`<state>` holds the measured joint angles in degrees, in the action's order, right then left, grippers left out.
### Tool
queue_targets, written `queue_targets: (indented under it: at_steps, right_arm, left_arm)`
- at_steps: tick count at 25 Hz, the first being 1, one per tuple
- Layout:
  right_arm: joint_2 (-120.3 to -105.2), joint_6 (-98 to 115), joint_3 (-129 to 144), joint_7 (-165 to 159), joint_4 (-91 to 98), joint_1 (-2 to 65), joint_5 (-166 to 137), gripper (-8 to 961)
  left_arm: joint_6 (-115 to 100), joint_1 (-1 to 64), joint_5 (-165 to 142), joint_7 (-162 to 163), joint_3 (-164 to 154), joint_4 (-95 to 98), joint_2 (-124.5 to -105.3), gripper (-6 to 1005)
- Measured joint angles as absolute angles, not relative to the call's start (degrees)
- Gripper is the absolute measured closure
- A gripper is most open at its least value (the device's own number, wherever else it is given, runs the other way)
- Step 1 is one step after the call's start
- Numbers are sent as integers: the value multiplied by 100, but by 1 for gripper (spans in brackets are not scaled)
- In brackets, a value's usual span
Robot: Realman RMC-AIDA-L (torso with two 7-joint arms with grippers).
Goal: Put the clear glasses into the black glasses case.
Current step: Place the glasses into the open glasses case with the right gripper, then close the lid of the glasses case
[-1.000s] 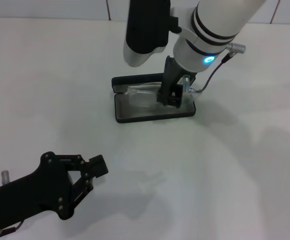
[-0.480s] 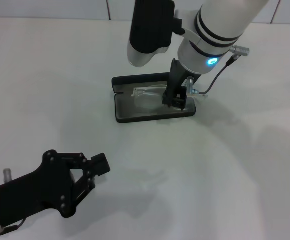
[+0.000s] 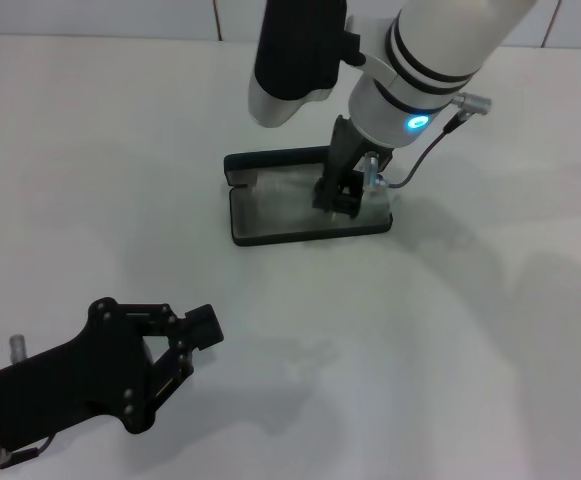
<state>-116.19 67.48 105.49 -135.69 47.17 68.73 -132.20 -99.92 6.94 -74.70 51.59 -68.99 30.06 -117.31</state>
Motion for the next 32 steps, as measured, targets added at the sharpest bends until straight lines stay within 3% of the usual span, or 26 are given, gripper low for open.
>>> queue_targets:
  at_steps: [13,19,24,32]
  right_arm:
    - [-11619,6730,10593,-13498,4779,6867,-13259,826]
    - [-11600,6792,10447,-13494,5391,6460,-13272,825]
    - [-11597,6922,9822,-13460,6494,5470,-13548,824]
    - [-11598,6655,8671,-11903,7797,3124,-11780,823]
  left_arm:
    - [-9914,709,-7471,5147,-6899,3006,-11743,929]
    - [-9909,693,-7420,5125,-6708,3006,-11760,929]
    - [-9935,611,-7422,5157,-6199,3006,-11821,929]
    - [-9958,739,-7408,5440,-5706,3037,-11886,929]
